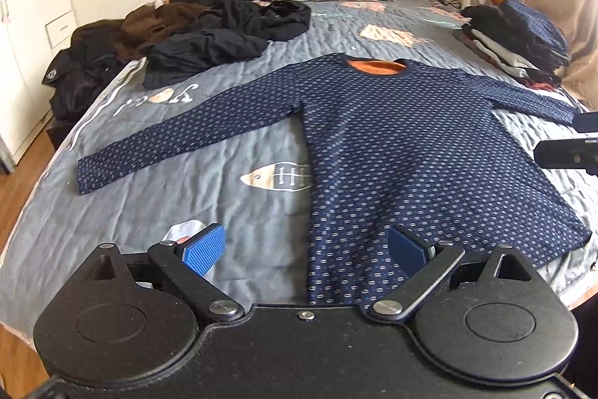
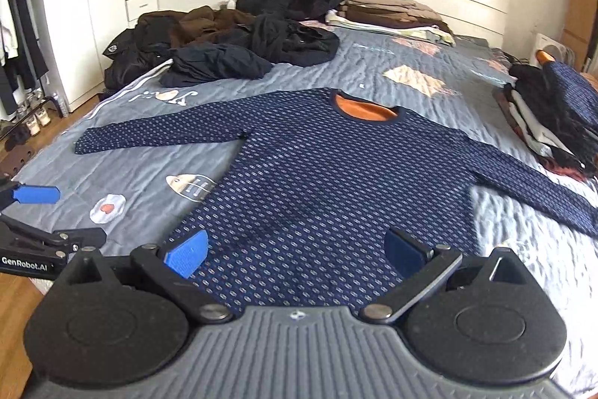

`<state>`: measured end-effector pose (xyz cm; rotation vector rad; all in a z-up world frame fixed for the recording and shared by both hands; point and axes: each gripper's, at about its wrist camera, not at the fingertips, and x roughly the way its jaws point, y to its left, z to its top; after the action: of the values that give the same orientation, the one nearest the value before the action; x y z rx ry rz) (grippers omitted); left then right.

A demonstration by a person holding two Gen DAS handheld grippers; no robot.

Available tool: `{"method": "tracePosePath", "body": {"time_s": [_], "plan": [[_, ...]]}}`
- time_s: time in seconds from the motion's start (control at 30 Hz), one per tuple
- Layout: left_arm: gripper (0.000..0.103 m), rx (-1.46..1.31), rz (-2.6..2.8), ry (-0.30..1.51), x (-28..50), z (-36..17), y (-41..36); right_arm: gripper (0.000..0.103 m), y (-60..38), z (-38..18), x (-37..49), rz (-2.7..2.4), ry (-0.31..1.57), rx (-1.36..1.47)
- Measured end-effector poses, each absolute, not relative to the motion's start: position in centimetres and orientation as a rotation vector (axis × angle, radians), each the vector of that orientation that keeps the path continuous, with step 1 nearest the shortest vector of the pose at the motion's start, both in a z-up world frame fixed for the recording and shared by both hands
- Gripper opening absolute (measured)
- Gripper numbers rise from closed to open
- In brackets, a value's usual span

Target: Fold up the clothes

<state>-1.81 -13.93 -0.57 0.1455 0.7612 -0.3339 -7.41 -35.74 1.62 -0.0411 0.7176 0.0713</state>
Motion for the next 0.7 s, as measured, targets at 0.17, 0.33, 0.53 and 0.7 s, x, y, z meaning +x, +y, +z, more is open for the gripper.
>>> {"method": "tracePosePath", "body": {"time_s": [0.17,0.33,0.53,0.7], "plan": [[0.094,0.107,-0.3,0.776,-0.4,-0.9,-11.7,0.101,-33.5,1.5,-5.1,0.113,0.719,-0.045],[0.094,0.083,-0.251,0.782,1.2,-1.5,-9.1,0.101,-31.3,1.3,-2.8,0.154,0.723,-0.054],[0.094,0.005,-0.188,0.771,3.5,-2.1,-5.3,0.101,-28.7,0.7,0.1,0.212,0.732,-0.066],[0.094,-0.159,-0.176,0.737,6.0,-3.0,-1.3,0.101,-27.1,-0.2,2.1,0.254,0.738,-0.06]]}}
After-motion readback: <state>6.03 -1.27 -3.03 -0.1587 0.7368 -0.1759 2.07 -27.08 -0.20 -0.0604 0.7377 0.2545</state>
